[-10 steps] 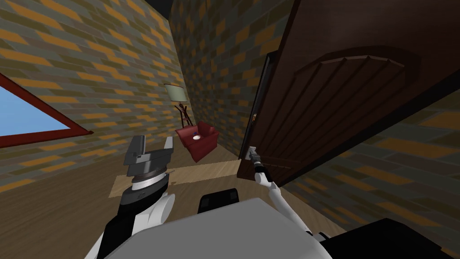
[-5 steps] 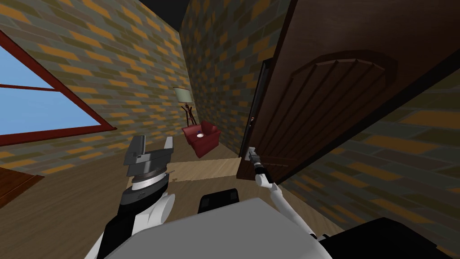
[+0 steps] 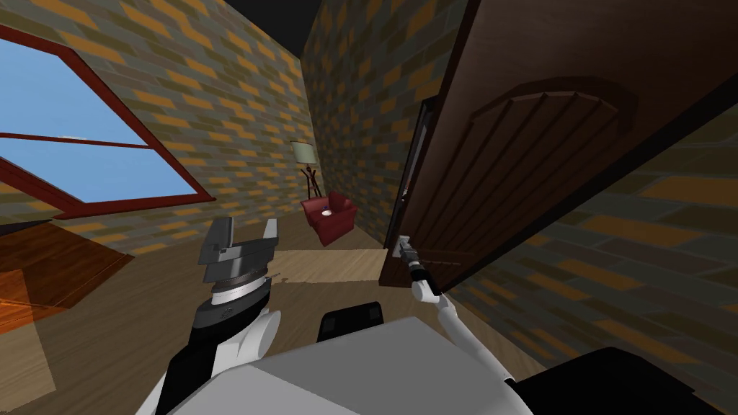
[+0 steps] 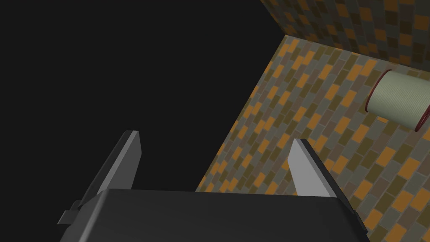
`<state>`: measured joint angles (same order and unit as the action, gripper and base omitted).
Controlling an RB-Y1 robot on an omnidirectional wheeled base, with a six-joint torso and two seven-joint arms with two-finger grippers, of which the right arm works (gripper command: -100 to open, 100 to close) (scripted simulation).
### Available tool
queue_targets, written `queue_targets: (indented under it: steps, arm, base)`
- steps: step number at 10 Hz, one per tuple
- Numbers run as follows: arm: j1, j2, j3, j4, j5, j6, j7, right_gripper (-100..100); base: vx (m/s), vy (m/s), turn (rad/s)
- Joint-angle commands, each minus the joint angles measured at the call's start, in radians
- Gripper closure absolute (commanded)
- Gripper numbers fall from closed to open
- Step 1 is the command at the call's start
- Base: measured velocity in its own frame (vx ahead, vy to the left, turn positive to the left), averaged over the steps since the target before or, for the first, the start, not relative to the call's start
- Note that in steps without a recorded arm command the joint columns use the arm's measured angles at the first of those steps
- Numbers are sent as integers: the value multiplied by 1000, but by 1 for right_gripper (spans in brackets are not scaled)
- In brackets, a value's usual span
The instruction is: Pull the door open
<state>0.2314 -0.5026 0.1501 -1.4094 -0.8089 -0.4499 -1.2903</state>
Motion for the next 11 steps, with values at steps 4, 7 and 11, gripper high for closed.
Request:
queue_targets:
  steps: [4, 7, 11]
  arm:
    - [24, -45, 44, -16, 8, -29, -47, 100]
    - [34, -63, 63, -18, 12, -39, -64, 100]
    - [46, -96, 89, -26, 17, -64, -92, 100]
  base:
    - [-196, -61, 107]
    - [-136, -32, 79]
    - [-190, -61, 118]
